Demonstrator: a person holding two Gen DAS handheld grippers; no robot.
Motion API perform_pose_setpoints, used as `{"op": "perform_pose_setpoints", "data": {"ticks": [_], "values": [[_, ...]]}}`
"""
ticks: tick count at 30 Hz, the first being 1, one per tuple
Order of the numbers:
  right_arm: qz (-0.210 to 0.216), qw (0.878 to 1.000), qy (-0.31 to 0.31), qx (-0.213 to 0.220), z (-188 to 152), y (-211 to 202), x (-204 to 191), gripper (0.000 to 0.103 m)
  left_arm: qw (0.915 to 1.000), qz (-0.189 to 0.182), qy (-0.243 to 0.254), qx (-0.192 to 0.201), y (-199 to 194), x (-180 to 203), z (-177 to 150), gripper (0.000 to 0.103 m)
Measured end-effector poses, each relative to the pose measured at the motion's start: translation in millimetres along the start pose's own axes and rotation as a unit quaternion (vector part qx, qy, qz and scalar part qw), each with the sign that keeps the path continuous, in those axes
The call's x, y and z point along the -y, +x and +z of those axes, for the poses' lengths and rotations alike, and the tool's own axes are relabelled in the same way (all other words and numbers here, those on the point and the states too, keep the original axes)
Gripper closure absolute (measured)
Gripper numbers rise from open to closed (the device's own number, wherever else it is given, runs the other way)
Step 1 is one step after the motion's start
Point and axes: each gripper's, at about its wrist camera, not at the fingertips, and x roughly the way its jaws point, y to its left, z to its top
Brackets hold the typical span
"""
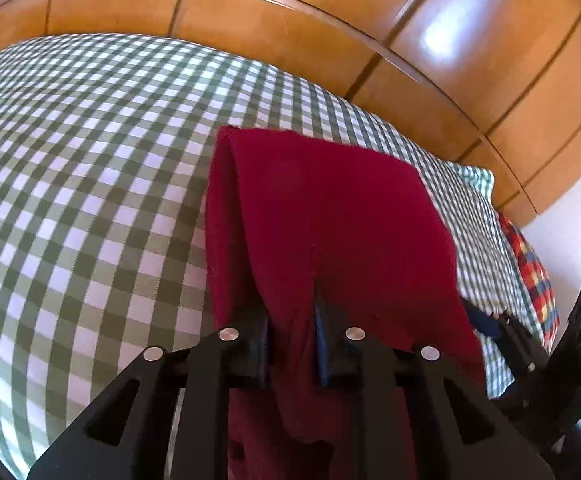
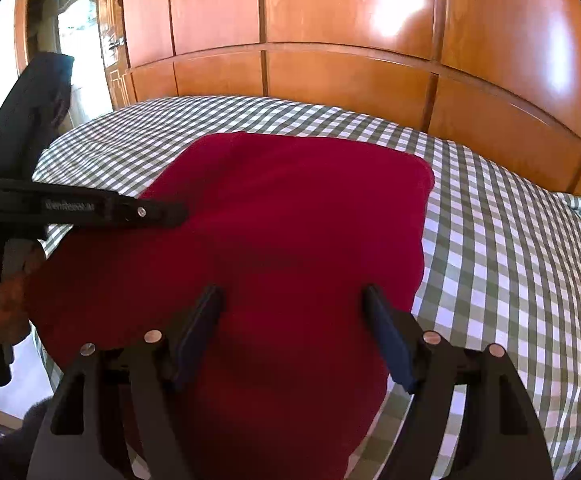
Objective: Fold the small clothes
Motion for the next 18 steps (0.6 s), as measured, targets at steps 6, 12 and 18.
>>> {"op": "perform_pose_setpoints", "data": {"ticks": [6,12,18], "values": [[0.004,1.0,0.015,-0.004,4.3,-1.3,4.4,0.029,0.9937,0.078,0.072,0.036,-29.2,35.8,-8.3,0.083],[0.042,0.997,0.064,-0.02,4.8,-25.8,27.7,0.02,0.9905,0.099,0.084,0.044,-30.8,34.2,-15.9,0.074],[0.065,0.99,0.122,-0.03,1.8,-41.2,60.0,0.017,0.9895,0.103,0.089,0.047,-29.5,34.1,-18.0,0.069]]}}
